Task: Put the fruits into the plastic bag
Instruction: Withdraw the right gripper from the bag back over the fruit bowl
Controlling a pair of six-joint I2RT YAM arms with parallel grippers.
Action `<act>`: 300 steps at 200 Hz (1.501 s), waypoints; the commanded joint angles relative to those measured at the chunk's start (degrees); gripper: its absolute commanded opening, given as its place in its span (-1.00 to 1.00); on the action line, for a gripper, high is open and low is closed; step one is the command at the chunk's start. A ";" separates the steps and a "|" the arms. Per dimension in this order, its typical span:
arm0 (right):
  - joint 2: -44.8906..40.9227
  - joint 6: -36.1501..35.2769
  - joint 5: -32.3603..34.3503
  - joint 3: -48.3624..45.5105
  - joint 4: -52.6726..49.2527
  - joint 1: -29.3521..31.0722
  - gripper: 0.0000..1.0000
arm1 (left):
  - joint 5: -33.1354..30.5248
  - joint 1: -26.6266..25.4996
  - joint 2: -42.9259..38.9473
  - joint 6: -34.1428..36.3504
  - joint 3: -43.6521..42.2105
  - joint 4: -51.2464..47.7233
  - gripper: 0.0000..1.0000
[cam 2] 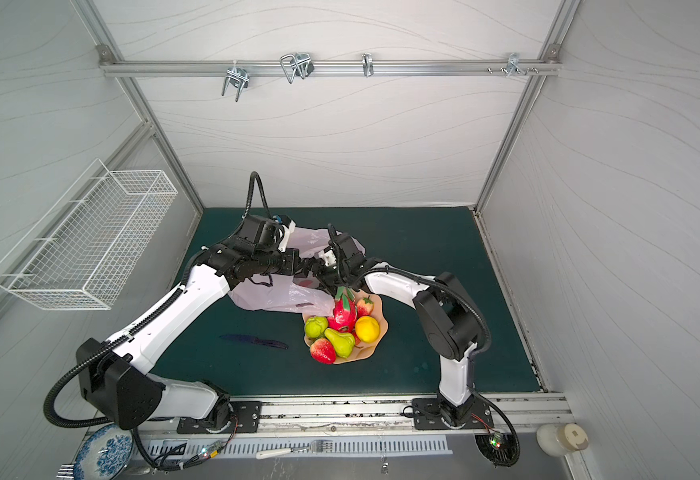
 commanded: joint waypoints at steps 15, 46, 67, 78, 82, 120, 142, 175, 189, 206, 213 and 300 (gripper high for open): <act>-7.25 -6.09 4.46 -2.10 -9.27 -1.35 0.98 | -0.04 0.54 -1.88 -0.53 -0.39 2.39 -1.00; -11.94 -9.90 6.69 -3.38 -14.04 -3.16 0.98 | 0.26 0.50 -2.16 -0.37 -0.81 2.41 -1.00; -15.34 -13.05 8.59 -3.93 -18.04 -4.06 0.98 | 0.29 0.53 -2.62 -0.09 -0.91 2.27 -1.00; -17.33 -15.79 10.17 -3.54 -21.55 -4.41 0.98 | 0.40 0.51 -2.98 -0.11 -1.00 2.13 -1.00; -17.94 -16.74 10.68 -3.44 -22.80 -4.50 0.98 | 0.45 0.54 -3.08 -0.09 -1.09 2.12 -1.00; -23.40 -25.74 16.55 -3.54 -34.39 -4.85 0.98 | 1.07 0.50 -4.24 -0.23 -1.90 2.19 -1.00; -26.35 -30.61 19.42 -4.60 -39.90 -4.84 0.98 | 1.46 0.54 -4.92 -0.44 -2.78 2.44 -1.00; -30.65 -37.12 24.04 -6.43 -46.90 -4.79 0.98 | 1.76 0.49 -5.59 -0.55 -3.63 2.71 -1.00; -32.23 -40.14 25.62 -7.25 -49.08 -4.49 0.98 | 2.06 0.54 -5.75 -0.48 -3.64 2.74 -1.00; -33.69 -44.25 27.37 -8.33 -51.45 -3.87 0.98 | 2.29 0.50 -5.84 -0.35 -3.80 2.75 -1.00; -34.10 -45.46 27.95 -8.66 -52.14 -3.46 0.98 | 2.25 0.49 -5.92 -0.30 -3.79 2.82 -1.00; -29.32 -54.01 34.24 -11.92 -53.39 5.33 0.94 | 2.61 0.49 -5.92 -0.13 -3.84 3.19 -1.00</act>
